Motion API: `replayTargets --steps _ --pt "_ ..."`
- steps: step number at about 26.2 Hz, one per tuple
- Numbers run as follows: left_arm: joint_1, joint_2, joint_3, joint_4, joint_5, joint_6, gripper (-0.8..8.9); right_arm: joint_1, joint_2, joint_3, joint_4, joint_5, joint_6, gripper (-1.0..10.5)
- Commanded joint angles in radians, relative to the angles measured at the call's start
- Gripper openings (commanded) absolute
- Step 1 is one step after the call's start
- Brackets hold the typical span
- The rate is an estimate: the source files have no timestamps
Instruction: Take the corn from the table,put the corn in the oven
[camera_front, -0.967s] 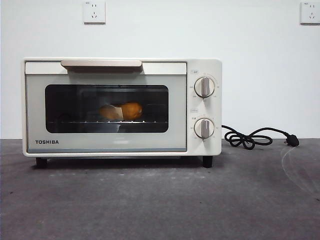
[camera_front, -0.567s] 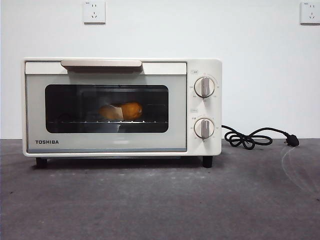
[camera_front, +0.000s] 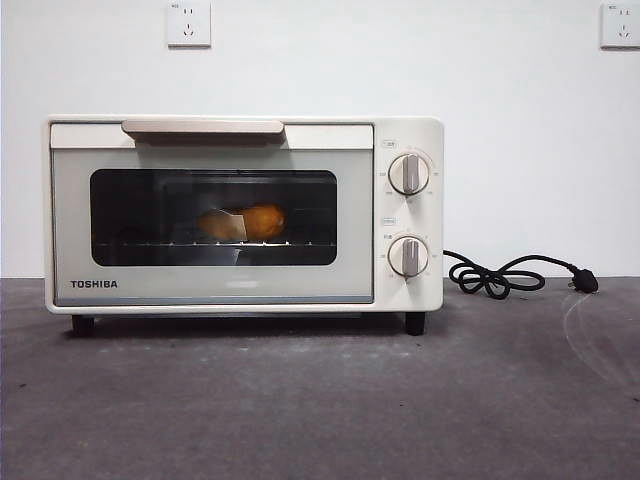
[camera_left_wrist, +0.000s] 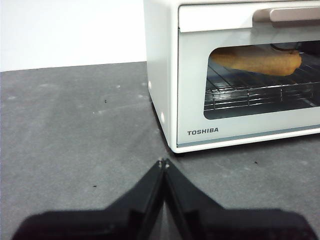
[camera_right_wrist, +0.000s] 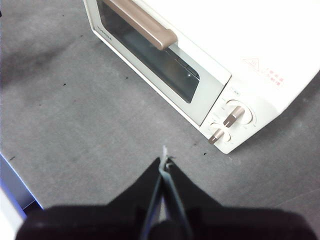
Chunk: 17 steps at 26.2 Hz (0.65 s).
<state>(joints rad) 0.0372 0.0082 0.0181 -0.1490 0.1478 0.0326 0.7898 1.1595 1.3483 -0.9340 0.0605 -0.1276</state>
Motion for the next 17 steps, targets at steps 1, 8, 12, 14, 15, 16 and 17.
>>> replayTargets --steps 1,8,12,14,15,16,17 --pt "0.003 -0.002 -0.008 0.008 0.001 -0.010 -0.03 0.000 0.003 0.000 0.010 0.031 -0.074 0.0" --pt "0.003 -0.002 -0.008 0.008 0.001 -0.010 -0.03 -0.106 0.003 -0.001 0.126 0.178 -0.112 0.0" --pt "0.003 -0.002 -0.008 0.008 0.001 -0.010 -0.03 -0.283 0.003 -0.002 0.182 0.008 -0.108 0.0" --pt "0.003 -0.001 -0.008 0.008 0.001 -0.010 -0.03 -0.372 0.003 -0.005 0.179 -0.100 -0.106 0.0" --pt "0.003 -0.001 -0.008 0.008 0.001 -0.010 -0.03 -0.420 0.003 -0.007 0.179 -0.142 -0.102 0.0" --pt "0.003 -0.001 -0.008 0.008 0.001 -0.010 -0.03 -0.467 0.003 -0.010 0.179 -0.169 -0.095 0.0" --pt "0.003 -0.001 -0.008 0.008 0.000 -0.010 -0.03 -0.505 0.003 -0.012 0.180 -0.179 -0.087 0.0"
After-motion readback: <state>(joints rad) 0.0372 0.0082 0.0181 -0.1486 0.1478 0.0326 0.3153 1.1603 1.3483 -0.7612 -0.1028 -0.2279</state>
